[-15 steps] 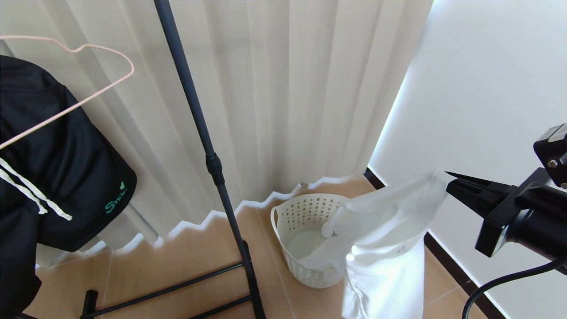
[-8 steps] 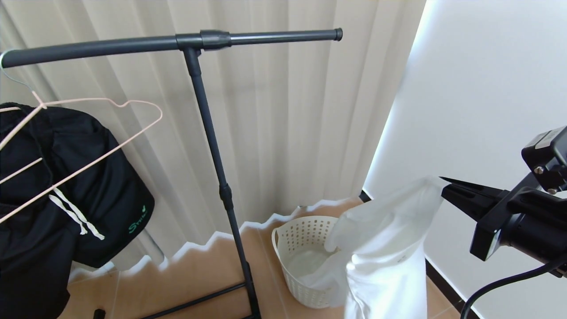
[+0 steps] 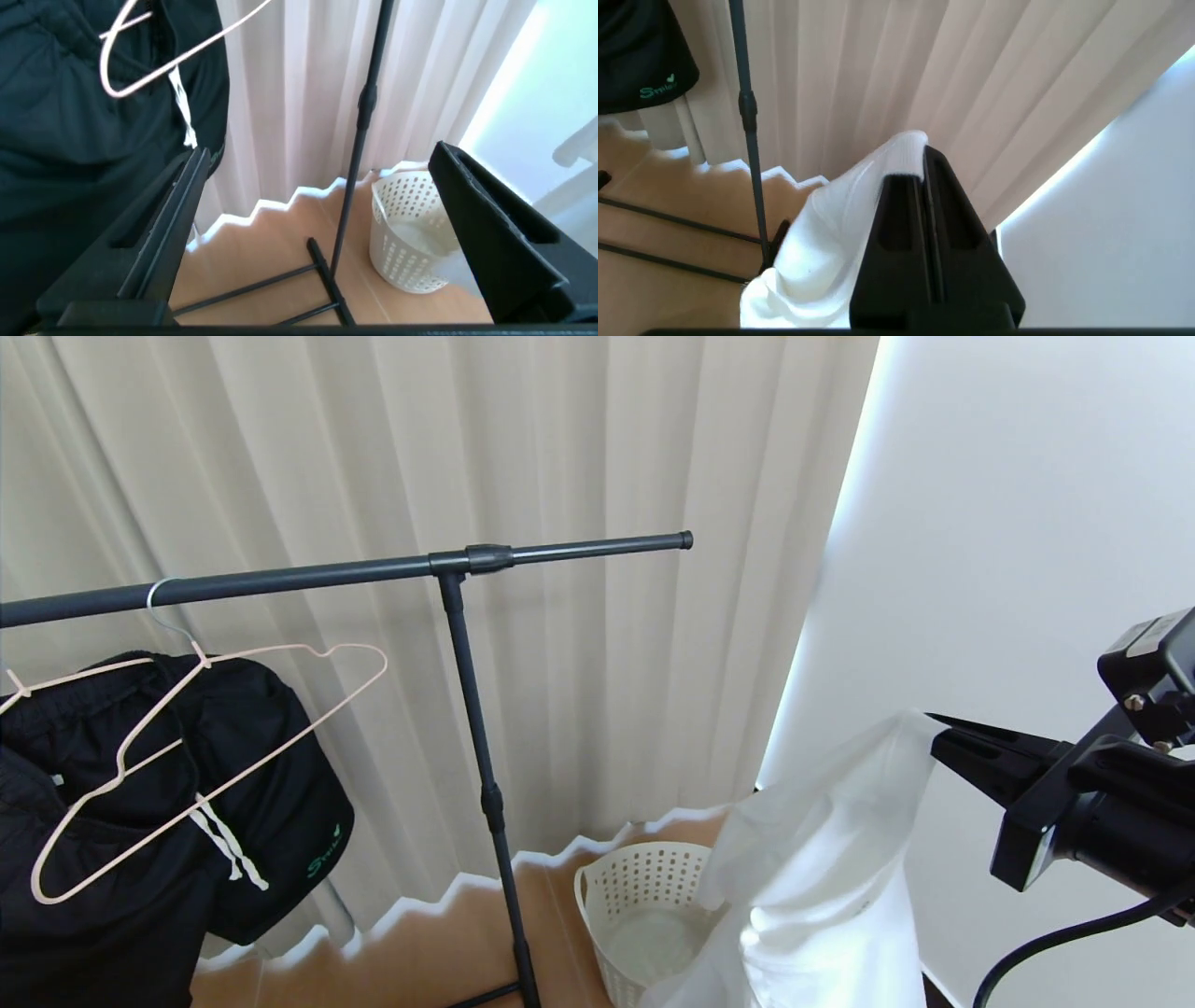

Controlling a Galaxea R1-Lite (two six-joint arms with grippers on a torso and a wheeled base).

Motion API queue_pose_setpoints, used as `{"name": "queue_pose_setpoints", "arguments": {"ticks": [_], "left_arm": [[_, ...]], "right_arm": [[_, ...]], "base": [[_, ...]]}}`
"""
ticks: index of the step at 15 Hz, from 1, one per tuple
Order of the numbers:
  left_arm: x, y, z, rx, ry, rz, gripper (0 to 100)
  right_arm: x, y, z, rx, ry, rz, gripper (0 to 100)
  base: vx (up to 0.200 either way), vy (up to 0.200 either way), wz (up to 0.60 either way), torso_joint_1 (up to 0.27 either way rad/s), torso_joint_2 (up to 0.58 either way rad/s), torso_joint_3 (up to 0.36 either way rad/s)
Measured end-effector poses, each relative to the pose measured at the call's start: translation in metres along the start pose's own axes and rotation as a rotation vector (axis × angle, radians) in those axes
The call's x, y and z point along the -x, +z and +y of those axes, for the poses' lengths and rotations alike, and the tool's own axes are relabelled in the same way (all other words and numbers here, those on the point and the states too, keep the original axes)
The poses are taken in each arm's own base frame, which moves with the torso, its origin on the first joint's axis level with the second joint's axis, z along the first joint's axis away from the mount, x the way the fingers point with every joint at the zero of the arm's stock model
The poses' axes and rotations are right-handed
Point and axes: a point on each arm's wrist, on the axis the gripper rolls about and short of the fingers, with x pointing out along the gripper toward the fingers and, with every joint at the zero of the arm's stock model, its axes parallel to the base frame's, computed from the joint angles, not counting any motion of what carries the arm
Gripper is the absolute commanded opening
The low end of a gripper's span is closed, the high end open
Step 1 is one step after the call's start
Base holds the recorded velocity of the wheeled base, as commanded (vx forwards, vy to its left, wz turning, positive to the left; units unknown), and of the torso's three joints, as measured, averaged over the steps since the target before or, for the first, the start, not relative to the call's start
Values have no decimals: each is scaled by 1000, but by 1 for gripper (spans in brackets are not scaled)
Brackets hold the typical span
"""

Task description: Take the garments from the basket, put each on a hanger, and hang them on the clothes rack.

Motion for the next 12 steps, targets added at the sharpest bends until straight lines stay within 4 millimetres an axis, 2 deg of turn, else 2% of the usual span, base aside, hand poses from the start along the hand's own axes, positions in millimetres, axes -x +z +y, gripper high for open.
{"name": "queue_pose_setpoints", "arguments": {"ticks": [7,12], "left_arm": [[0,0,0,-1,-1,0,100],[0,0,0,-1,0,0,100]], "right_arm": [[1,0,0,18,-1,-2,0],[0,-2,0,27,2,7,0]], "base": [[0,0,0,173,-388,-214],[0,0,0,164,-352,-296]]}}
